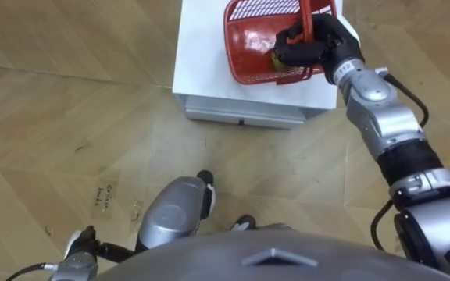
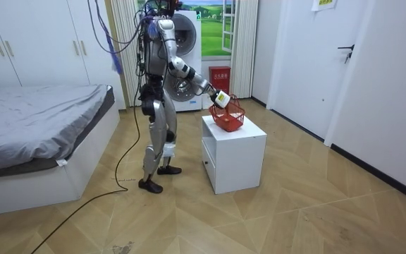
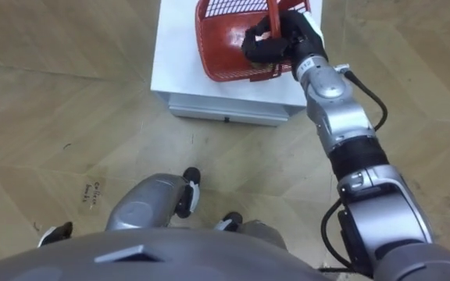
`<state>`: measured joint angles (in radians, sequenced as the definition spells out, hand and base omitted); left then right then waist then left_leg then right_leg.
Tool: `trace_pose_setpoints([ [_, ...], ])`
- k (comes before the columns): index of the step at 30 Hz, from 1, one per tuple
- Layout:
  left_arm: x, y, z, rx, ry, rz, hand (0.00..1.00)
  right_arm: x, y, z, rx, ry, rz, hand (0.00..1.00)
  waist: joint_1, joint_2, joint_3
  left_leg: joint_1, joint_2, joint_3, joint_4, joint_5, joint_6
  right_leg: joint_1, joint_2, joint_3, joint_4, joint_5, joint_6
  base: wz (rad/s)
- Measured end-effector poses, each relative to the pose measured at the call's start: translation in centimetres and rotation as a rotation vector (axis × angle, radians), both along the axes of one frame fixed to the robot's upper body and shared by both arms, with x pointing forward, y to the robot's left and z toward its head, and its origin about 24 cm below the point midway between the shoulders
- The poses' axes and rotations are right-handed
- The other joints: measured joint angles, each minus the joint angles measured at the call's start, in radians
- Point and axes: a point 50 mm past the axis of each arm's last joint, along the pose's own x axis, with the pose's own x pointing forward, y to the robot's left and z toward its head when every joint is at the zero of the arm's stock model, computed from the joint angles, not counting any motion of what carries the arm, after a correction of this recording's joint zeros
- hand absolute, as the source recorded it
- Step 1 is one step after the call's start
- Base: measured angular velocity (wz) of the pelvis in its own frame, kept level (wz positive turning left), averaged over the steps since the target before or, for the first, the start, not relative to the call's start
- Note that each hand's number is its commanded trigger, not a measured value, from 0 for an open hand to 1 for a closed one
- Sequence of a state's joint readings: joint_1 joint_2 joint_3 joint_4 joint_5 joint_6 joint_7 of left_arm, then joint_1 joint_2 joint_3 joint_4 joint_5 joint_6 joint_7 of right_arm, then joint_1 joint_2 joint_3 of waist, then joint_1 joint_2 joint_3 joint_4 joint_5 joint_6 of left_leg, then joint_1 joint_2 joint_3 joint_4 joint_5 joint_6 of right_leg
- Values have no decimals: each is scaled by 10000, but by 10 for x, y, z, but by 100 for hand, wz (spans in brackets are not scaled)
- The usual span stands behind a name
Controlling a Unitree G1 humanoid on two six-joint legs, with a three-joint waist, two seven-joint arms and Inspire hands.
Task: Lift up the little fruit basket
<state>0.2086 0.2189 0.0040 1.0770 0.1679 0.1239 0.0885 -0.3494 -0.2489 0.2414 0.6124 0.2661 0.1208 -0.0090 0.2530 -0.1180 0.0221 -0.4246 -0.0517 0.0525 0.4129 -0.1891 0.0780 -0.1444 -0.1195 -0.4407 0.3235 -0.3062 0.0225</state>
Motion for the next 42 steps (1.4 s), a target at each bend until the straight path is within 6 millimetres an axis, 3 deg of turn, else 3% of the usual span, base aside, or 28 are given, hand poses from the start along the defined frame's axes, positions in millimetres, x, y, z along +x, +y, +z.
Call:
trace_pose_setpoints([
  [5, 1, -1, 0, -135, 71, -236, 0, 2, -2, 2, 131, -28, -169, 0, -9, -3, 19, -121, -25, 36, 28, 4, 5, -137, -46, 12, 37, 0, 0, 2],
  [9, 1, -3, -1, -179, 108, -411, 0, 1, -4, -1, 230, 35, -290, 0, -1, 13, 114, -141, -52, 29, 14, 4, 7, -149, -64, 14, 44, -1, 2, 4],
  [15, 3, -4, -1, -312, 103, -504, 0, -2, -9, -10, 77, 461, -475, 0, -2, 11, 115, -189, -45, 138, 13, -13, 35, -227, -84, 72, 61, 0, 4, -3],
  [27, 19, -5, 0, -577, -192, -637, 0, 1, -8, -5, 120, 192, -364, 0, 3, 12, 109, -163, 17, 451, 20, -113, 193, -393, -156, 281, 222, 79, 142, -8],
  [37, 26, -2, 1, -423, -526, -194, 0, 7, -10, 9, -76, -535, -560, 0, -37, 35, 85, -66, 27, 564, 2, -128, 217, -390, -162, 530, 225, 93, 166, -4],
  [42, 26, 0, 2, -103, -656, 56, 0, 7, -10, 13, -85, -818, -777, 0, -167, 41, 32, 212, 34, 639, -13, -124, 221, -155, -179, 567, 205, 93, 166, -3],
])
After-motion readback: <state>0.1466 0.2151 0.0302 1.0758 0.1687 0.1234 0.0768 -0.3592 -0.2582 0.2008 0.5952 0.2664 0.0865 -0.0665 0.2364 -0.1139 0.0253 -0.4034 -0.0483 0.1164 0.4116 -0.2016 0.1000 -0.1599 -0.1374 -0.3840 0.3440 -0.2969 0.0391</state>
